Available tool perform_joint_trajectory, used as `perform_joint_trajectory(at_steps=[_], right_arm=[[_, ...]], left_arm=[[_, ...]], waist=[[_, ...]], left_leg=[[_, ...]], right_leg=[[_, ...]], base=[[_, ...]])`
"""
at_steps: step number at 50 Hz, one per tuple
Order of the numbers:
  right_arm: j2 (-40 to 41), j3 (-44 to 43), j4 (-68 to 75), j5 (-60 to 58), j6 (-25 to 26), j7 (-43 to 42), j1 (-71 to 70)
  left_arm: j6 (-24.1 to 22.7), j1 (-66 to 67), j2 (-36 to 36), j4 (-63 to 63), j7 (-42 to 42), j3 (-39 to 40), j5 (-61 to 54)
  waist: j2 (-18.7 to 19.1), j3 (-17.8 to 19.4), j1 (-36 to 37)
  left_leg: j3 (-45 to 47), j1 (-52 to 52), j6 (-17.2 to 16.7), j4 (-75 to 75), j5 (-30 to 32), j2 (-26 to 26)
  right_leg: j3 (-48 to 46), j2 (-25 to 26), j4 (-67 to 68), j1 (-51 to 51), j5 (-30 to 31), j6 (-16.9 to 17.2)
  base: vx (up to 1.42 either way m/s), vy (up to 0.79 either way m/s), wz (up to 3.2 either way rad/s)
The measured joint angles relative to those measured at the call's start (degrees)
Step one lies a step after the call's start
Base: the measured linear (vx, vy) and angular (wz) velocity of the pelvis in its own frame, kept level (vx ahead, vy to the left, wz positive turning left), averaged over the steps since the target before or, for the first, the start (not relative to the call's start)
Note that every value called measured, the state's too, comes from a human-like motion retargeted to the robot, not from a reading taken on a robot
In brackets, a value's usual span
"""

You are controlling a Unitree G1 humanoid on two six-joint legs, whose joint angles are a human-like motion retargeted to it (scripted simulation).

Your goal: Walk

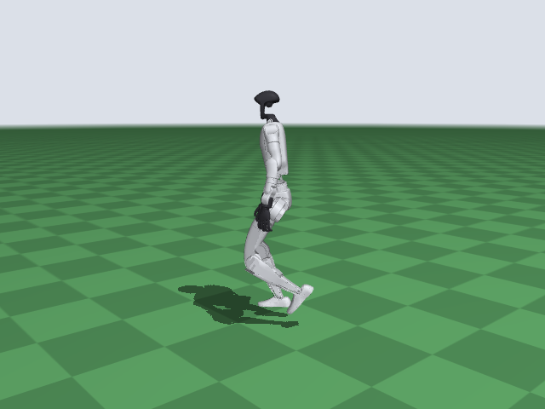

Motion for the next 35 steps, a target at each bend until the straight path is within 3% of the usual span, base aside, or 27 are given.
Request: perform_joint_trajectory(at_steps=[7,17,24,29,35], right_arm=[[0.5,-0.7,-2.7,1.7,-1.4,-1.9,-3.5],[1.7,-0.1,-7.9,0.1,-3.2,-3.6,-7.9],[3.5,1.2,-9.2,-1.0,-3.4,-2.9,-7.8],[5.4,2.2,-7.7,-1.7,-2.5,-1.1,-6.1],[6.2,3.8,-5.7,-1.7,-0.6,2.3,-4.4]], left_arm=[[-0.3,2.4,-0.3,0.9,0.2,2.3,-0.3],[-0.8,4.8,-1.4,2.1,1.5,4.0,1.3],[-0.2,5.2,-1.3,3.2,2.2,4.2,0.6],[0.6,3.9,-0.4,4.5,2.8,4.5,-1.4],[1.7,0.6,1.1,4.9,3.7,3.7,-3.6]], waist=[[-0.8,0.2,1.7],[-4.1,0.7,2.2],[-8.7,0.7,2.7],[-14.3,0.3,2.1],[-21.4,-0.9,-1.4]], left_leg=[[2.4,-10.3,1.4,-10.9,-6.0,-1.0],[2.7,-16.2,-2.9,-38.6,1.8,-6.6],[4.9,-17.4,0.5,-35.0,0.4,-7.0],[7.3,-16.2,4.7,-29.1,-2.3,-8.3],[9.8,-13.7,8.8,-27.5,-7.7,-11.7]], right_leg=[[2.3,-0.7,-0.2,5.4,-6.1,0.1],[5.8,-1.9,-1.8,15.2,-12.5,0.6],[8.6,-2.3,3.4,19.9,-15.1,1.4],[10.9,-4.5,10.9,20.7,-10.3,4.3],[13.9,-6.5,27.8,12.5,8.4,12.8]], base=[[0.43,-0.04,-0.15],[0.44,0.00,-0.23],[0.48,0.01,-0.37],[0.48,0.01,-0.17],[0.41,0.03,0.09]])
